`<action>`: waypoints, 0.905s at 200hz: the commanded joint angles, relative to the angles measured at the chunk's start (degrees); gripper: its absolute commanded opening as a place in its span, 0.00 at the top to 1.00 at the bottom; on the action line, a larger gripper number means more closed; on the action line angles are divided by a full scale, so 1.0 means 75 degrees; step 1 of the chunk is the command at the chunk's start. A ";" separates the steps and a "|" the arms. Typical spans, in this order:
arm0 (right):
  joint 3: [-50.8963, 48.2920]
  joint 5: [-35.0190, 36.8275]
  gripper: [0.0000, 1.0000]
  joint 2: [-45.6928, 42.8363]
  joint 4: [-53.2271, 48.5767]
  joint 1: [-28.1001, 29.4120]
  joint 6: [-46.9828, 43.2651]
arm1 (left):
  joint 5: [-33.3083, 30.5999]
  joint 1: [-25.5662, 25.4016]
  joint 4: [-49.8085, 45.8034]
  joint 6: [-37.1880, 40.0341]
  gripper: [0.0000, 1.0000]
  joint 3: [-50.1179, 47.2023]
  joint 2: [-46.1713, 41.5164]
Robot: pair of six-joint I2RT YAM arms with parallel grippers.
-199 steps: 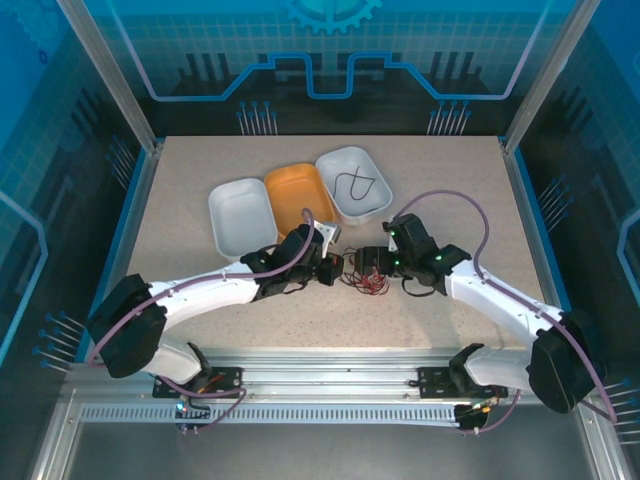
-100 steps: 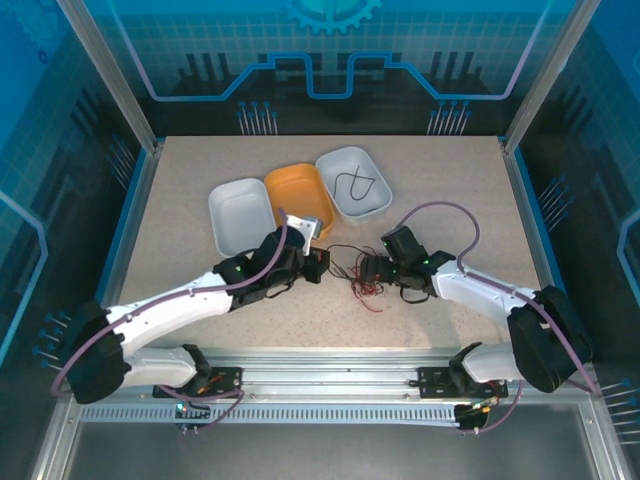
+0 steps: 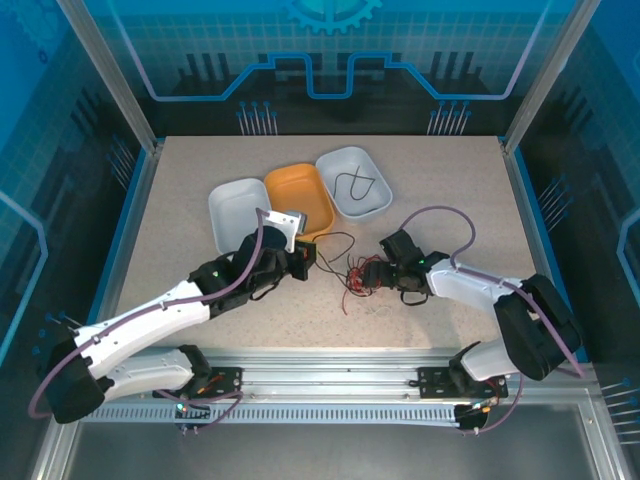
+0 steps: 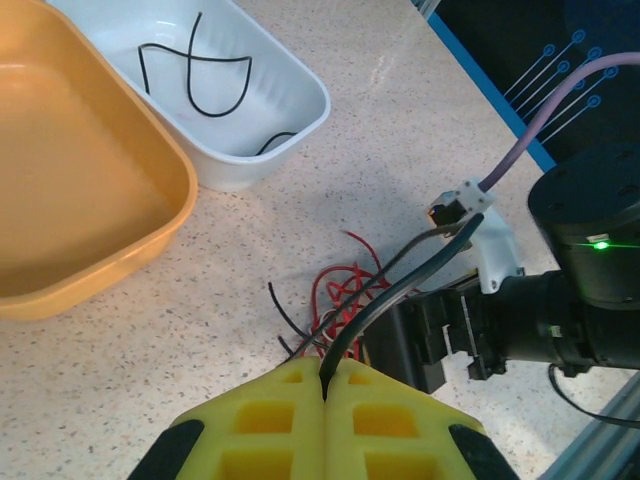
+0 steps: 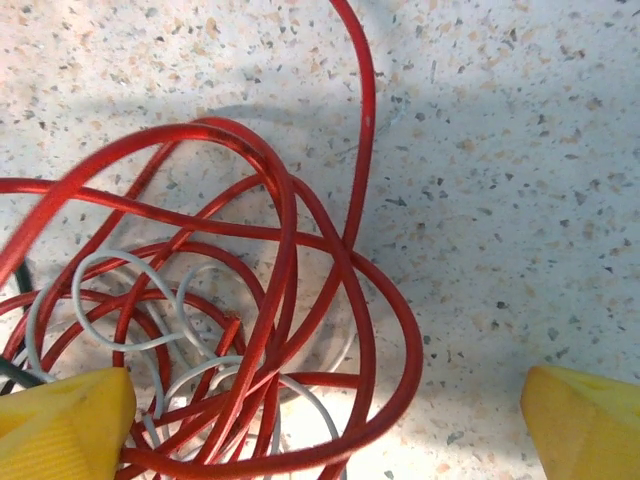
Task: Untangle the cables
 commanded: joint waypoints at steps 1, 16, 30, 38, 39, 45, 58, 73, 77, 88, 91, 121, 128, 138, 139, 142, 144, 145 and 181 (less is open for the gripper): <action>0.0363 0.0162 0.00 -0.0577 -0.0534 -0.0077 -0.0274 | -0.0289 -0.0026 0.0010 0.0555 1.00 0.0377 -0.0059; 0.0511 0.0194 0.00 -0.1007 -0.0822 -0.0074 -0.0435 | -0.0229 -0.0026 0.0116 0.0747 1.00 0.0401 0.0041; 0.0674 0.0203 0.00 -0.1487 -0.1131 -0.0069 -0.0625 | -0.0118 -0.0015 0.0251 0.0885 1.00 0.0399 0.0135; 0.0746 0.0145 0.00 -0.1777 -0.1268 -0.0056 -0.0784 | -0.0029 -0.0012 0.0375 0.0965 1.00 0.0368 0.0182; 0.0753 0.0125 0.00 -0.1811 -0.1282 -0.0056 -0.0824 | -0.0021 -0.0007 0.0383 0.0971 1.00 0.0361 0.0187; 0.0824 0.0038 0.00 -0.2035 -0.1350 -0.0055 -0.0990 | 0.0045 0.0013 0.0493 0.1056 1.00 0.0329 0.0225; 0.0888 -0.0255 0.00 -0.2535 -0.1390 -0.0045 -0.1429 | 0.0228 0.0055 0.0641 0.1284 1.00 0.0302 0.0331; 0.0891 -0.0653 0.00 -0.3088 -0.1272 0.0003 -0.1985 | 0.0385 0.0107 0.0772 0.1510 1.00 0.0310 0.0462; 0.0884 -0.0795 0.00 -0.3224 -0.1221 0.0013 -0.2144 | 0.0435 0.0117 0.0805 0.1568 1.00 0.0308 0.0498; 0.0855 -0.1207 0.00 -0.3562 -0.1051 0.0055 -0.2530 | 0.0629 0.0166 0.0918 0.1693 1.00 0.0304 0.0583; 0.0856 -0.1324 0.00 -0.3622 -0.1016 0.0059 -0.2636 | 0.0685 0.0181 0.0962 0.1726 1.00 0.0301 0.0607; 0.1071 -0.2152 0.13 -0.3688 -0.0829 0.0274 -0.3313 | 0.1437 0.0311 0.1234 0.1867 1.00 0.0237 0.0786; 0.1166 -0.2275 0.21 -0.3610 -0.0808 0.0363 -0.3460 | 0.1587 0.0314 0.1234 0.1907 1.00 0.0239 0.0820; 0.1312 -0.2371 0.27 -0.3449 -0.0783 0.0507 -0.3621 | 0.1753 0.0325 0.1223 0.1953 1.00 0.0238 0.0862; 0.1329 -0.2375 0.27 -0.3433 -0.0777 0.0524 -0.3632 | 0.1772 0.0325 0.1223 0.1957 1.00 0.0238 0.0861; 0.1370 -0.2387 0.27 -0.3383 -0.0771 0.0577 -0.3692 | 0.1820 0.0321 0.1212 0.1970 1.00 0.0237 0.0866; 0.1397 -0.2374 0.27 -0.3355 -0.0764 0.0609 -0.3725 | 0.1848 0.0318 0.1205 0.1981 1.00 0.0246 0.0870; 0.1413 -0.2365 0.27 -0.3333 -0.0761 0.0623 -0.3737 | 0.1867 0.0322 0.1202 0.1989 1.00 0.0242 0.0871; 0.2015 -0.1784 0.26 -0.2678 -0.0750 0.0975 -0.4180 | 0.2230 0.0343 0.1028 0.2069 1.00 0.0235 0.0903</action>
